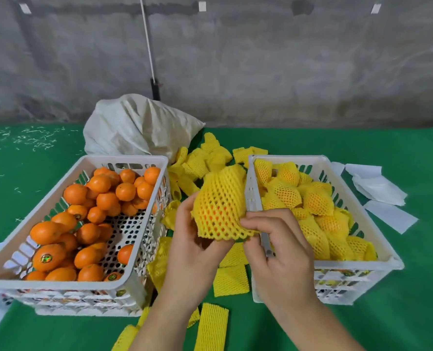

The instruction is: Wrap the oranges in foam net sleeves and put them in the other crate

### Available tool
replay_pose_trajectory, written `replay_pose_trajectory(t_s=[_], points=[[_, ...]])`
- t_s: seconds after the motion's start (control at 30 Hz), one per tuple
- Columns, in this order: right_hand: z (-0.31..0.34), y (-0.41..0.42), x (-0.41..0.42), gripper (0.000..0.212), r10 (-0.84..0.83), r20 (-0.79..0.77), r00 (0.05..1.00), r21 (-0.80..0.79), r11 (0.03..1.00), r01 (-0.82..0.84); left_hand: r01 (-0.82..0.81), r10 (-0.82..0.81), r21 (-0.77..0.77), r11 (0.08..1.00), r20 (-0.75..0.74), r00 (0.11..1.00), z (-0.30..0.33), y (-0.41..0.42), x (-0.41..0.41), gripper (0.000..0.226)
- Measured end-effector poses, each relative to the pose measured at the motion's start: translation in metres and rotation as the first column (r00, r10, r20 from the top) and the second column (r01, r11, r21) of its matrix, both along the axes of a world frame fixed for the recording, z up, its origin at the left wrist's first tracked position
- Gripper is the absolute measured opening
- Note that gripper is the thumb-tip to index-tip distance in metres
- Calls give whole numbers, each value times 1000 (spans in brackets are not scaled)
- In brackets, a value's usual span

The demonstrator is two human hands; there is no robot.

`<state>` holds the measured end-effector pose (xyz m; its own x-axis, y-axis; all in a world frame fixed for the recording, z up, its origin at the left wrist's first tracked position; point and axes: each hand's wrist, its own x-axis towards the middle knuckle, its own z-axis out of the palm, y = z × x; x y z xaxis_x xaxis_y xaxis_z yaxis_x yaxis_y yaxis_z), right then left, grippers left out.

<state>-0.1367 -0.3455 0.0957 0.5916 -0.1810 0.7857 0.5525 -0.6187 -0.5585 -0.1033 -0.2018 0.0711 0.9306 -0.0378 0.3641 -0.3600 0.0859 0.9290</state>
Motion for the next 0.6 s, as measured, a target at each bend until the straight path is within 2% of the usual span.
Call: replay_pose_trajectory(t_s=[0.2,0.27,0.37,0.4,0.43,0.5,0.53,0.6], points=[[-12,-28,7,22,100,-78,992,2,995,-100,-167,163,-41,985,-75,984,-3,-32,6,48],[-13,-36,10,19,99,-58,993,-25,995,-101,-196,193,-63,979,-53,980,-2,-43,11,51],[-8,-52,9,13,105,-91,990,8,994,-104,-188,191,-43,981,81,978,4,-60,16,63],[-3,-57,7,13,135,-128,983,83,989,-125,-173,175,-24,985,119,977,5,-63,18,67],[2,-61,5,17,195,-173,965,226,962,-154,-155,153,1,988,148,977,6,-67,20,71],[14,-64,3,38,398,-245,884,590,785,-190,-110,88,97,989,209,974,7,-73,24,75],[17,-62,5,49,495,-263,828,708,682,-183,-82,33,182,980,260,965,7,-74,25,72],[14,-62,13,65,610,-252,751,843,520,-139,-42,-89,358,933,341,936,3,-78,30,66]])
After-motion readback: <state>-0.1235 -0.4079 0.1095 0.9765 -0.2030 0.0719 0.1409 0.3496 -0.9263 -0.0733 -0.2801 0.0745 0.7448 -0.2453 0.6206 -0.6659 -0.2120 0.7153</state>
